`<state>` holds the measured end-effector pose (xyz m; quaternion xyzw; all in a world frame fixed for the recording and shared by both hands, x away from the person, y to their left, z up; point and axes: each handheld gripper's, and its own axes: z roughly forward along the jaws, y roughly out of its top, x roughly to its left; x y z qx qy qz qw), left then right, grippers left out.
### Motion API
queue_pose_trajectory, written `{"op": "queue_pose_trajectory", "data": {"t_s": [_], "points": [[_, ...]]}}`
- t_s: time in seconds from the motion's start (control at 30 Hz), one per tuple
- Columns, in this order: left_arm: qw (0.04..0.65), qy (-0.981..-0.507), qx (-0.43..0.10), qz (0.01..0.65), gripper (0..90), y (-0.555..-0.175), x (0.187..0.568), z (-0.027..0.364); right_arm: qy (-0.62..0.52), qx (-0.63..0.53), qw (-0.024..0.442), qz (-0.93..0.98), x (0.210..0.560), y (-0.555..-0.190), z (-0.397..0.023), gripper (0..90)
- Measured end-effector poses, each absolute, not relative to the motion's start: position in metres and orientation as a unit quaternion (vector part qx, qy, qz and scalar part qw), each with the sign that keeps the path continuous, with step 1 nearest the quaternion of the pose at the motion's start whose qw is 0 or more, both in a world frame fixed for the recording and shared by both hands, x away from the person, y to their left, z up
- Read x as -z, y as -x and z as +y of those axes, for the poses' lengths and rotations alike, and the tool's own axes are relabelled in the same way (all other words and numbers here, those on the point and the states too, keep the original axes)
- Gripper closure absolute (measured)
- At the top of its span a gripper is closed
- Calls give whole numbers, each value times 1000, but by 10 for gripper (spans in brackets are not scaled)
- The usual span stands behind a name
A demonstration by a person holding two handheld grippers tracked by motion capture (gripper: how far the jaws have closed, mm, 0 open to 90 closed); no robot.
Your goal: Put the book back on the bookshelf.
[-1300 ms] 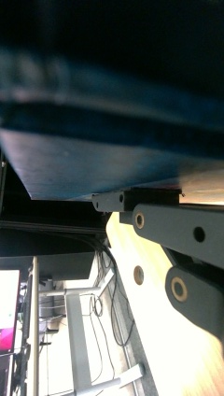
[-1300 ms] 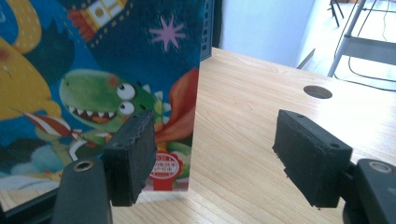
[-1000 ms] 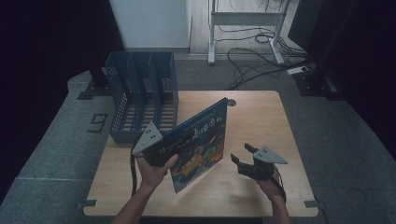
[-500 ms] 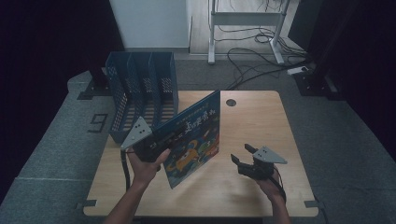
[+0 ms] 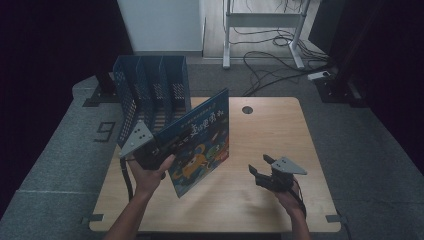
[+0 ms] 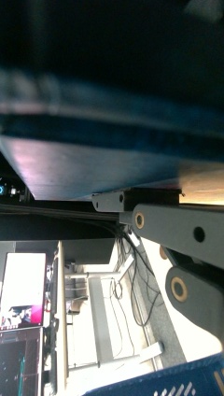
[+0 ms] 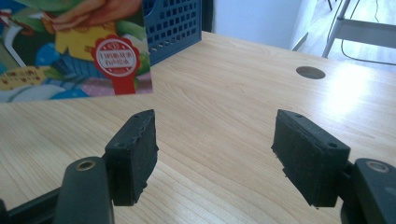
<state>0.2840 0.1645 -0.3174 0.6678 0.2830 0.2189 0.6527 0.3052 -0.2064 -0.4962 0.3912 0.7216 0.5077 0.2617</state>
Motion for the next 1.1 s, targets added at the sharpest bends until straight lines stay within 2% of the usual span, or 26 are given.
{"op": "queue_pose_trajectory", "data": {"t_s": [0.67, 1.1], "points": [[658, -646, -232, 311, 819, -294, 301, 192, -410, -498, 243, 724, 513, -317, -209, 304], [633, -665, -252, 307, 819, -297, 297, 176, -427, -480, 227, 731, 530, -322, -215, 305]]}}
